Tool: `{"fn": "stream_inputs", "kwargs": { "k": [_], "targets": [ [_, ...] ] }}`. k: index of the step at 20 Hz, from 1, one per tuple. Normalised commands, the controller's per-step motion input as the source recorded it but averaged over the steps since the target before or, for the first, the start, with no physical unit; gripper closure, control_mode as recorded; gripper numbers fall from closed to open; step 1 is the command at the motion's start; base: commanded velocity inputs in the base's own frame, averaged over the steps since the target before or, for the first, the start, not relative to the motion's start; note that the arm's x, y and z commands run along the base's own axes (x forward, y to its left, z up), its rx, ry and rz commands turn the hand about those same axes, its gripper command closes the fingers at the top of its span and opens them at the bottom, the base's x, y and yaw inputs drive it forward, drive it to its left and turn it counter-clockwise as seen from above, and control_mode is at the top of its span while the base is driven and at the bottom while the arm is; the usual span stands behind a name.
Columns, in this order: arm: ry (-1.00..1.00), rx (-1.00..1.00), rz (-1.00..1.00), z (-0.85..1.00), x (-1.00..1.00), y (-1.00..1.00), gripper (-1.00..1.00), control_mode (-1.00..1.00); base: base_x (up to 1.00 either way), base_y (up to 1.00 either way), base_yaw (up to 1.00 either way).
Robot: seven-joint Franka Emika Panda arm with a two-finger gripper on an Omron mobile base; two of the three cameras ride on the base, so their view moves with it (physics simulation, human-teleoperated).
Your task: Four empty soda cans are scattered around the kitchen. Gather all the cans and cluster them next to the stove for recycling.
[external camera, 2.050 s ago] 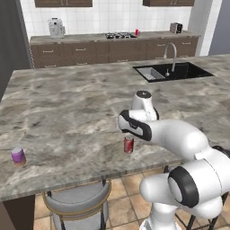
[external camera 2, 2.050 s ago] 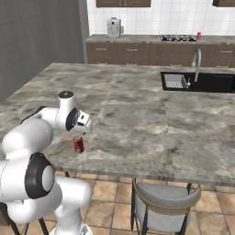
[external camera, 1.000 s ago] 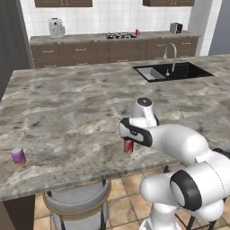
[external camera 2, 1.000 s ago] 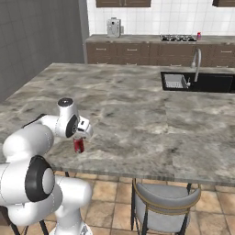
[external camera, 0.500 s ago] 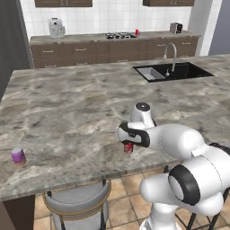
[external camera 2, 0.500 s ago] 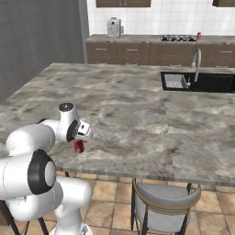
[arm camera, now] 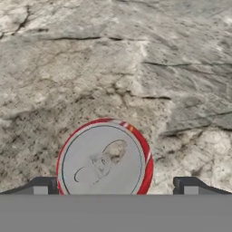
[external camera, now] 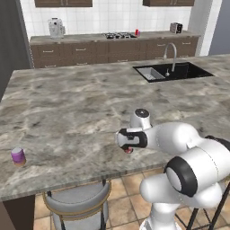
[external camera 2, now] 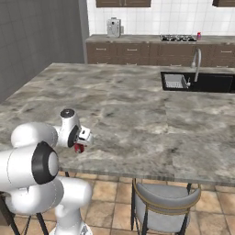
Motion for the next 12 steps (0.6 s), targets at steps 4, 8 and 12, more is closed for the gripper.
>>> {"fn": "stream_inputs", "kwargs": {
  "k": [4, 8, 12],
  "targets": [
    [0.03, 0.00, 0.00, 0.05, 0.07, 0.00, -1.00, -1.00, 0.00, 0.00, 0.00],
    [0.00, 0.00, 0.00, 0.06, -0.03, 0.00, -1.00, -1.00, 0.00, 0.00, 0.00],
    [-0.01, 0.00, 0.00, 0.05, -0.47, 0.00, -1.00, -1.00, 0.00, 0.00, 0.00]
  ]
}}
